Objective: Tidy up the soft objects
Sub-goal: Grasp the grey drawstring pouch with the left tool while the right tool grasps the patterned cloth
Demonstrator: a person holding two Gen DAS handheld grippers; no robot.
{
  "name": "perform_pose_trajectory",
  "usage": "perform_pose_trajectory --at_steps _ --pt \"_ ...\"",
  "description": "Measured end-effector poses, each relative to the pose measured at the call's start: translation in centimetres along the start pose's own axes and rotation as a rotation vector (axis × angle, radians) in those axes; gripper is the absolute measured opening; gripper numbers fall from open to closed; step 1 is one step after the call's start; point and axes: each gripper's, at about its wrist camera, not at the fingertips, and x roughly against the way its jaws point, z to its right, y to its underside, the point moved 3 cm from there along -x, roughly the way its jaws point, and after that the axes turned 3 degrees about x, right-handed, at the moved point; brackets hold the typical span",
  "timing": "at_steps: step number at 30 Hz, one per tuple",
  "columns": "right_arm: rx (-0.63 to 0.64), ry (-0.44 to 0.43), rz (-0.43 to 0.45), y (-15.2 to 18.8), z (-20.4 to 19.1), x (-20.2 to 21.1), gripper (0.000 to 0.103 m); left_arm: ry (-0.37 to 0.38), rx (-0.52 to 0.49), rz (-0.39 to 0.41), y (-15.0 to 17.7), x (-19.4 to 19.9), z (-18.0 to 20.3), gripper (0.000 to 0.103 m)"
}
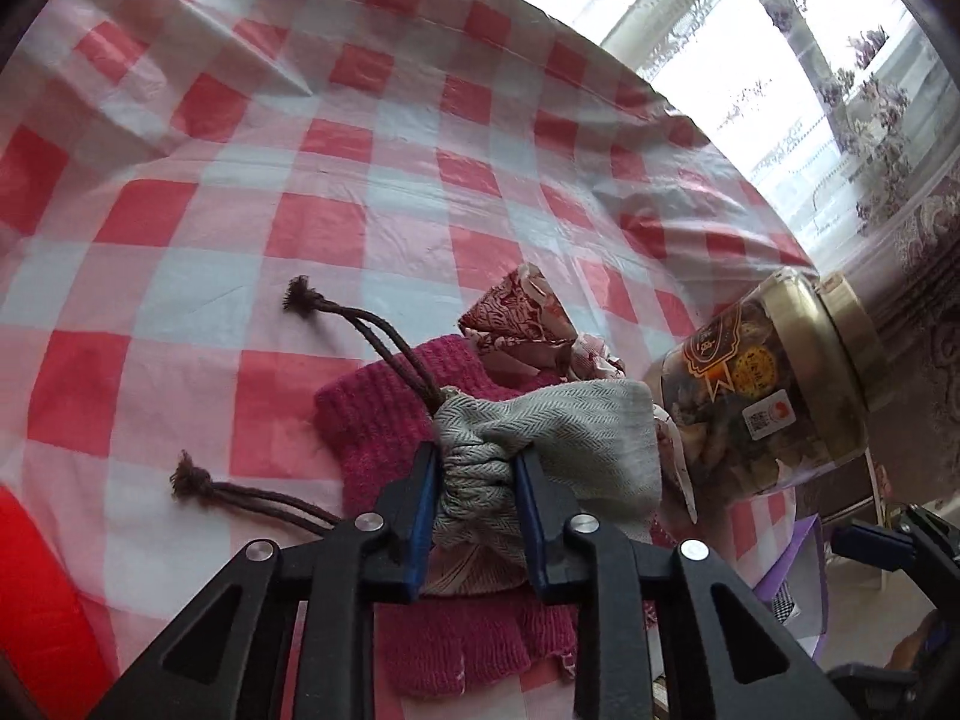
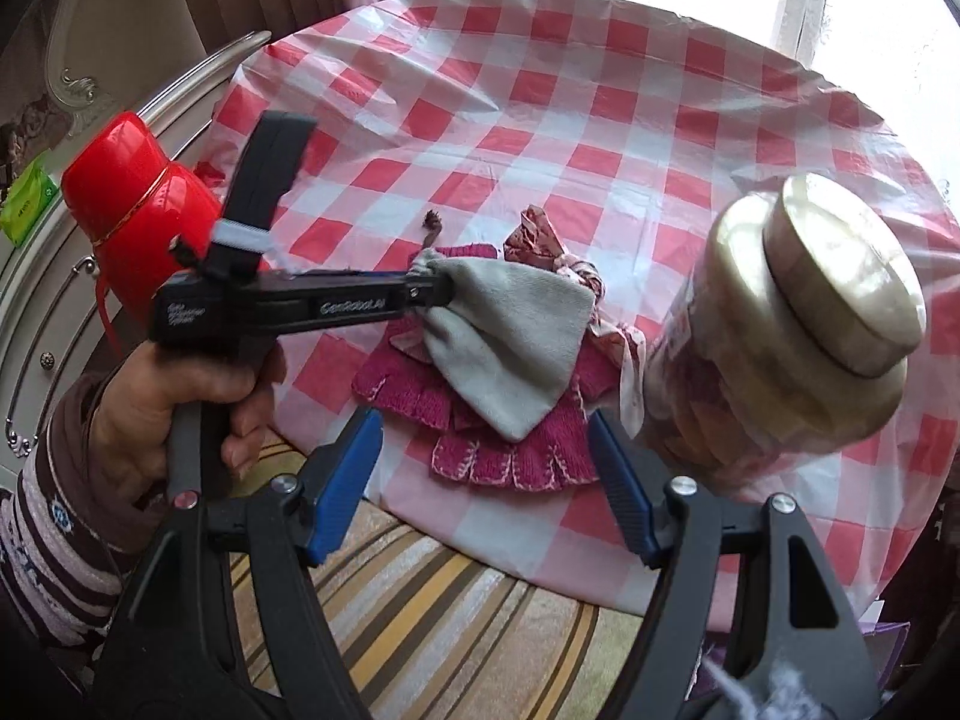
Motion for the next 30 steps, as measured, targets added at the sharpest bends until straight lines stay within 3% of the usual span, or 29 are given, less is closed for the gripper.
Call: perform_pose_trajectory --at_steps 3,6,15,20,26,28,30 --pt "0.005 0.014 0.007 -1.7 -0.3 -1.3 0.074 -0.027 0.048 0.061 0.9 2.6 -1.2 0.026" --pt "0.013 0.045 0.004 -3.2 -0.4 -3.1 0.074 -0.136 0.065 0.133 1.7 4.9 -2.0 0.026" --pt "-0.002 0.174 -0.064 -6.1 1.4 -9.5 0.074 -0.256 0.050 0.262 2.1 7.0 -2.6 0.026" --pt "-0.036 0.210 -0.098 -6.7 2.8 -12.5 0.072 -0.267 0.054 0.284 2.1 7.2 -2.9 0.026" --pt "-0.005 0.315 -0.134 -7.0 3.4 -15.0 0.071 -0.255 0.064 0.274 2.2 6.8 -3.2 0.026" --pt "-0.023 0.313 -0.155 -7.0 3.9 -15.8 0.069 -0.253 0.063 0.273 2.2 6.8 -3.2 0.026" --pt "-0.050 0.309 -0.171 -6.8 4.6 -16.4 0.058 -0.252 0.064 0.273 2.2 6.8 -3.2 0.026"
